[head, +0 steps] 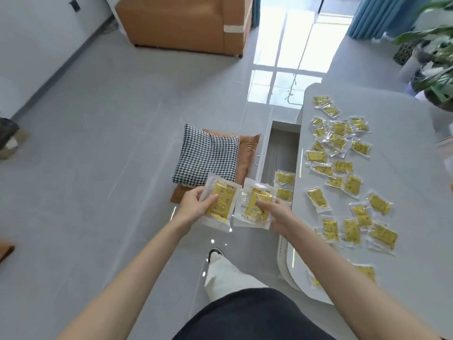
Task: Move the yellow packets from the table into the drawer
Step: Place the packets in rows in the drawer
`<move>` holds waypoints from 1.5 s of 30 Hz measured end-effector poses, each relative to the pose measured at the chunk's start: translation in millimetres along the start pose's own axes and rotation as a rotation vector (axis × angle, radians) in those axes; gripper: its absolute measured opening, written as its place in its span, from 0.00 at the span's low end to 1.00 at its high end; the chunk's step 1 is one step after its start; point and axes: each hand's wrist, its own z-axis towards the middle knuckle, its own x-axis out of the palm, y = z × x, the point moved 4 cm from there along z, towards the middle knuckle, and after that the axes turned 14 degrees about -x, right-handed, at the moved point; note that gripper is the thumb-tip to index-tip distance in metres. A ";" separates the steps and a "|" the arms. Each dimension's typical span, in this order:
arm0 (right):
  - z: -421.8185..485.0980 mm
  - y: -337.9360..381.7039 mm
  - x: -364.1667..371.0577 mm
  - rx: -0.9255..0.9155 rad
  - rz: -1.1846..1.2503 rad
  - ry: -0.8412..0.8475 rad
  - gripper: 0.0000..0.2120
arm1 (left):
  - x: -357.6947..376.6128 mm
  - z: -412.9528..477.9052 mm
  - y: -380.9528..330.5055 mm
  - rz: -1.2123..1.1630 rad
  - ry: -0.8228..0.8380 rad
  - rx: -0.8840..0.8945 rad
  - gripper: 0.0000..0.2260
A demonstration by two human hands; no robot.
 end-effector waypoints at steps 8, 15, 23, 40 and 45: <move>60.1 44.6 48.0 0.082 0.175 -0.128 0.14 | -47.2 86.1 -81.3 0.135 0.067 -0.009 0.05; 96.6 49.5 37.8 0.148 0.409 -0.352 0.06 | -24.0 165.0 -140.9 0.301 0.232 -0.040 0.07; 131.4 23.1 26.2 0.202 0.695 -0.665 0.15 | 32.3 256.7 -194.0 0.570 0.441 -0.044 0.12; 251.8 -86.2 -25.1 0.294 0.988 -1.088 0.11 | 201.4 413.3 -155.7 0.827 0.556 -0.027 0.26; 329.8 -129.1 -51.9 0.327 0.924 -1.126 0.24 | 264.0 475.8 -126.0 0.841 0.499 -0.006 0.25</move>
